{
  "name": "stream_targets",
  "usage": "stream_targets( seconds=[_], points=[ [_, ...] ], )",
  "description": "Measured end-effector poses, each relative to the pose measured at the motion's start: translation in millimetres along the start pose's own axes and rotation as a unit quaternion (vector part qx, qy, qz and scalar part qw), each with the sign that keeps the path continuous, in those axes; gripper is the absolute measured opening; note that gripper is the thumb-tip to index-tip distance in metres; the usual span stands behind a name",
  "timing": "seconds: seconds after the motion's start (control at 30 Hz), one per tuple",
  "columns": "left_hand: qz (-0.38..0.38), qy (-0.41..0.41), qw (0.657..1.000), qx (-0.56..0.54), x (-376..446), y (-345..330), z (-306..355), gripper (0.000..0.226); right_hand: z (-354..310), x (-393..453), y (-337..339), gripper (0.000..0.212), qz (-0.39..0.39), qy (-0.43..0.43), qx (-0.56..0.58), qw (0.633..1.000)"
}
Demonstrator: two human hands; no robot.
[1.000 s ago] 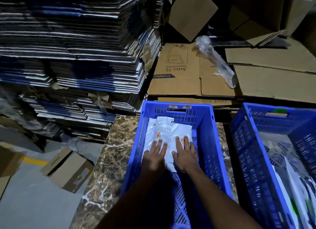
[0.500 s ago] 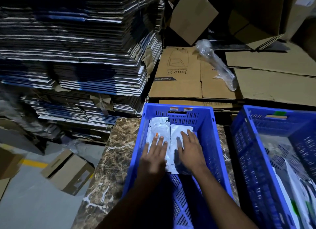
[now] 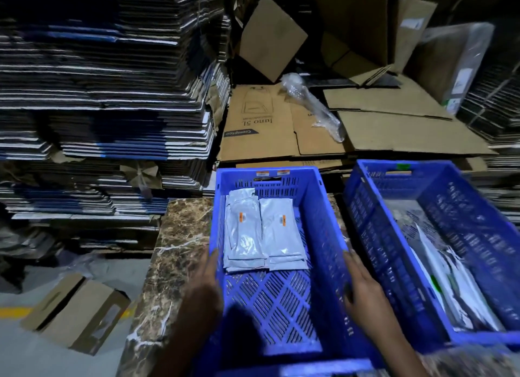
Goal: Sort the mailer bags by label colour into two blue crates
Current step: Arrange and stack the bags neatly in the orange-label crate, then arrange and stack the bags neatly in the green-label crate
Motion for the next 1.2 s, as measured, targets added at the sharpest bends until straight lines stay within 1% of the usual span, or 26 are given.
stream_targets(
  seconds=[0.07,0.1,0.17,0.2,0.3,0.47,0.53,0.57,0.67,0.77,0.87,0.93,1.0,1.13,1.2],
  points=[
    [-0.003,-0.019,1.0,0.0,-2,0,-1,0.071,-2,3,3,0.087,-0.014,-0.031,0.01,0.999],
    [-0.005,-0.007,1.0,-0.014,-2,5,0,0.07,-6,5,2,0.088,-0.021,-0.038,0.012,0.999],
    [-0.036,0.048,0.997,-0.044,-1,7,-14,0.072,-16,6,-2,0.087,-0.03,-0.037,-0.002,0.999],
    [-0.043,0.065,0.996,-0.042,-1,10,-21,0.072,-24,5,-5,0.087,-0.031,-0.033,-0.013,0.999],
    [-0.038,0.061,0.997,-0.021,-8,29,-32,0.069,-51,1,-13,0.086,-0.036,-0.034,-0.019,0.999],
    [-0.045,0.081,0.996,0.002,-20,51,-71,0.069,-92,0,-34,0.086,-0.049,-0.022,0.003,0.999],
    [-0.059,0.096,0.994,0.009,-22,55,-79,0.066,-100,-1,-38,0.081,-0.05,-0.015,0.01,0.999],
    [-0.061,0.099,0.993,0.014,-21,58,-79,0.063,-102,-3,-38,0.075,-0.05,-0.012,0.018,0.999],
    [-0.023,0.094,0.994,0.058,-20,70,-66,0.053,-102,-16,-24,0.06,-0.024,0.005,0.056,0.998],
    [0.018,0.064,0.994,0.087,-20,76,-24,0.047,-89,-32,-1,0.053,0.012,0.015,0.073,0.997],
    [0.024,0.0,0.999,0.038,-18,58,33,0.045,-63,-47,25,0.046,0.055,0.012,0.088,0.995],
    [0.006,-0.042,0.999,-0.015,-14,37,76,0.044,-39,-56,45,0.039,0.101,0.011,0.096,0.99],
    [-0.011,-0.09,0.995,-0.041,-10,11,127,0.044,-10,-68,68,0.033,0.156,0.006,0.094,0.983],
    [-0.074,-0.172,0.982,-0.03,-5,-56,230,0.049,55,-93,107,0.029,0.229,0.001,0.084,0.97],
    [-0.099,-0.174,0.979,-0.025,4,-94,275,0.05,98,-103,125,0.027,0.235,-0.003,0.068,0.97]
  ],
)
Point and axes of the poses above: each hand's wrist, its own x-axis towards the middle knuckle, its own y-axis out of the back of the hand, z = x × y, the point moved 10 cm from there along x, towards the middle knuckle, and after that the axes turned 15 degrees about -z, right-handed, at the moved point
